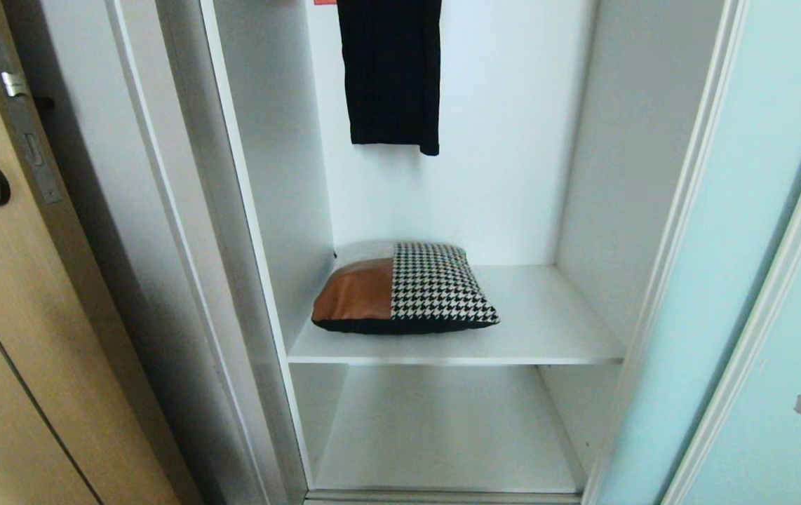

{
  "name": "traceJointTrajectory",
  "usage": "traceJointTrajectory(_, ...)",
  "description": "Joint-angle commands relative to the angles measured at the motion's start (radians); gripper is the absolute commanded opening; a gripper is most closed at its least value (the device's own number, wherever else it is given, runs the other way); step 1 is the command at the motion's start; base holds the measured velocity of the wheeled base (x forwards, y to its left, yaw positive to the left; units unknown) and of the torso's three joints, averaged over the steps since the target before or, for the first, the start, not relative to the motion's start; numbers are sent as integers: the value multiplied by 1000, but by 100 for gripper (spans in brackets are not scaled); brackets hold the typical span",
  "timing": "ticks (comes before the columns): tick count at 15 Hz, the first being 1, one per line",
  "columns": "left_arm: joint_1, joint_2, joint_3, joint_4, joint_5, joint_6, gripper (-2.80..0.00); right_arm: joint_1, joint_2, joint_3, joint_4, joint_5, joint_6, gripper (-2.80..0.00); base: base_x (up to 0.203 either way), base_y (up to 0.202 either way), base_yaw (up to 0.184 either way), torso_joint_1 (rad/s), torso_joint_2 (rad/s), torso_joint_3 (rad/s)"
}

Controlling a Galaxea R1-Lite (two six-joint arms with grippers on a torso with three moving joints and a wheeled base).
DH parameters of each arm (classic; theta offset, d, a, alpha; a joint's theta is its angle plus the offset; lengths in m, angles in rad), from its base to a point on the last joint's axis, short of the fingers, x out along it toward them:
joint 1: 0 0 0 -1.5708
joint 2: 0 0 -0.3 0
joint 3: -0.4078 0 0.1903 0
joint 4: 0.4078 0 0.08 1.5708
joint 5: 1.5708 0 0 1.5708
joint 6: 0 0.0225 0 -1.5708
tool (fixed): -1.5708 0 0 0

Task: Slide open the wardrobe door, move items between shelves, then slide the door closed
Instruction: Close the door

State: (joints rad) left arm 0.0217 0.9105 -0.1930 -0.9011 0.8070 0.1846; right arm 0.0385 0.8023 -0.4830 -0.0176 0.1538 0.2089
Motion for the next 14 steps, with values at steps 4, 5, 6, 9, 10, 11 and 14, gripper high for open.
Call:
traceJointTrajectory(4,66,-351,142,6,-55,35,-280,3,-151,7,57,8,22,-280,0,0,0,0,0,0)
traceJointTrajectory(5,68,-433,160,54,-90,30,-280,7,-181,5,102,13,22,-280,0,0,0,0,0,0)
traceJointTrajectory(6,69,-512,167,143,-132,25,-280,13,-209,3,140,24,22,-280,0,0,0,0,0,0)
traceJointTrajectory(9,69,-629,188,480,-369,-59,-280,14,-278,12,180,44,23,-280,0,0,0,0,0,0)
traceJointTrajectory(10,69,-627,192,560,-466,-92,-280,14,-306,18,183,43,23,-280,0,0,0,0,0,0)
traceJointTrajectory(11,69,-626,193,613,-562,-107,-280,15,-329,23,201,42,21,-280,0,0,0,0,0,0)
traceJointTrajectory(14,69,-625,195,770,-768,-114,-280,17,-341,16,242,50,21,-280,0,0,0,0,0,0)
